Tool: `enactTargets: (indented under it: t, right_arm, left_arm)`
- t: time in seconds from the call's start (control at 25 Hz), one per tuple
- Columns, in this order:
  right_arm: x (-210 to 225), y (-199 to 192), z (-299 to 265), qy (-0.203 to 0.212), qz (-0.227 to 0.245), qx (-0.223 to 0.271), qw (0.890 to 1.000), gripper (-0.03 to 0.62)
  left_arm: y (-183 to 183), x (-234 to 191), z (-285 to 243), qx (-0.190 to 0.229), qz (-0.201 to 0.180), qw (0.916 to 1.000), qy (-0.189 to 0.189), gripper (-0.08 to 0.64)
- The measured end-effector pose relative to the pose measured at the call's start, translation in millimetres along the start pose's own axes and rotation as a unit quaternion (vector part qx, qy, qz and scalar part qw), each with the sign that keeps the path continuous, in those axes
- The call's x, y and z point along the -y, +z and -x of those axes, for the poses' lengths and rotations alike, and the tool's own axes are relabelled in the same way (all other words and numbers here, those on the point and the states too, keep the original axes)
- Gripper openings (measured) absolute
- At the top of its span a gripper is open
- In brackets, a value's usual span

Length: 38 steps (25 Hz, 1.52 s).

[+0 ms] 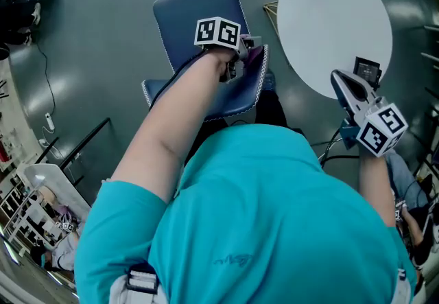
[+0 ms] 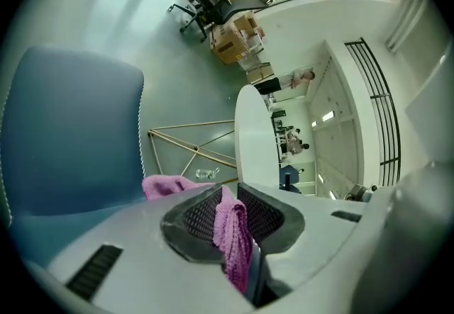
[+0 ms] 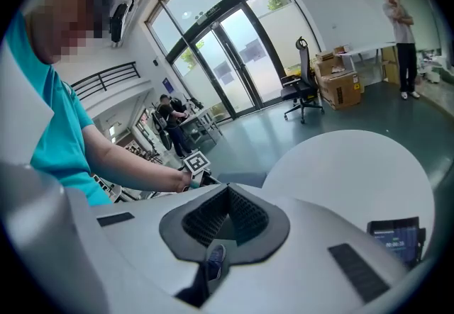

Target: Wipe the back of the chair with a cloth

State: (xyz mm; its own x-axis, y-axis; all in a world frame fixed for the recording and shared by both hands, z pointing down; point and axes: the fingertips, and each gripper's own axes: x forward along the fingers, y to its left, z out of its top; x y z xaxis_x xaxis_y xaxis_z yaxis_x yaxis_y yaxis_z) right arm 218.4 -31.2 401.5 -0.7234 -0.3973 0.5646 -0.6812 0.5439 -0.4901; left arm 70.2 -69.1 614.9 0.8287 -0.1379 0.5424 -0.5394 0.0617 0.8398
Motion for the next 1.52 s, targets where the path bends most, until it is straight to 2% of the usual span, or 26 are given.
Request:
enactTargets:
  t: [0.12,0.28,0.4,0.48,0.64,0.72,0.84,0.92,1.04,1.2,1.28,1.4,1.52]
  right_arm:
    - [-21.4,9.3,-27.2,0.02,0.021,-0.016,0.999,-0.002]
    - [-65.5,23.0,-78.6,0.049,0.043,-0.025,0.998,-0.003]
    - [-98.2,41.3,-122.9,0.069,0.064,-0.033,0.995,-0.003]
    - [-110.4,43.1,-146.9,0.067,0.066,-0.035,0.995,-0.002]
    - [-124.6,36.7,-205.9,0.063,0.06,-0.046,0.995,-0.002]
    - [-128.1,46.7,-222.2,0.065,0.062,-0.057,0.994,-0.002]
    - [-128.3,58.8,-219.8,0.079,0.084,-0.081,0.99,-0.002]
    - [-117.9,55.2,-223.3,0.092,0.097,-0.09,0.987,-0.002]
    - [-80.7,41.6,-230.9,0.105,0.108,-0.093,0.984,-0.003]
    - [-34.6,37.5,-220.6,0.123,0.133,-0.096,0.979,-0.003]
    - [-26.4,29.0,-207.8,0.124,0.131,-0.089,0.98,-0.002]
    - [-21.1,14.8,-193.2,0.123,0.122,-0.072,0.982,-0.002]
    - [-15.3,14.2,-196.9,0.126,0.117,-0.06,0.983,-0.002]
  left_arm:
    - [12.8,-11.8,37.1,0.028,-0.008,0.9996,-0.001,0.074]
    - [29.9,-55.2,122.3,0.085,-0.002,0.9962,0.015,0.074]
    - [38.4,-96.7,195.8,0.124,-0.004,0.9914,0.042,0.074]
    - [33.0,-125.2,232.4,0.129,-0.021,0.989,0.07,0.074]
    - [18.9,-191.8,273.4,0.09,-0.076,0.9843,0.132,0.074]
    - [14.8,-207.6,279.0,0.048,-0.108,0.9799,0.161,0.074]
    - [-8.6,-211.4,271.6,-0.03,-0.145,0.9687,0.199,0.074]
    - [-29.7,-224.1,261.2,-0.08,-0.158,0.9581,0.225,0.074]
    - [-60.9,-257.5,241.1,-0.168,-0.162,0.9344,0.269,0.074]
    - [-81.7,-280.5,230.1,-0.264,-0.124,0.9071,0.303,0.074]
    - [-101.5,-285.3,238.7,-0.314,-0.104,0.8881,0.32,0.074]
    - [-132.4,-291.7,241.6,-0.381,-0.095,0.8567,0.334,0.074]
    - [-141.9,-300.1,232.2,-0.421,-0.086,0.8344,0.345,0.074]
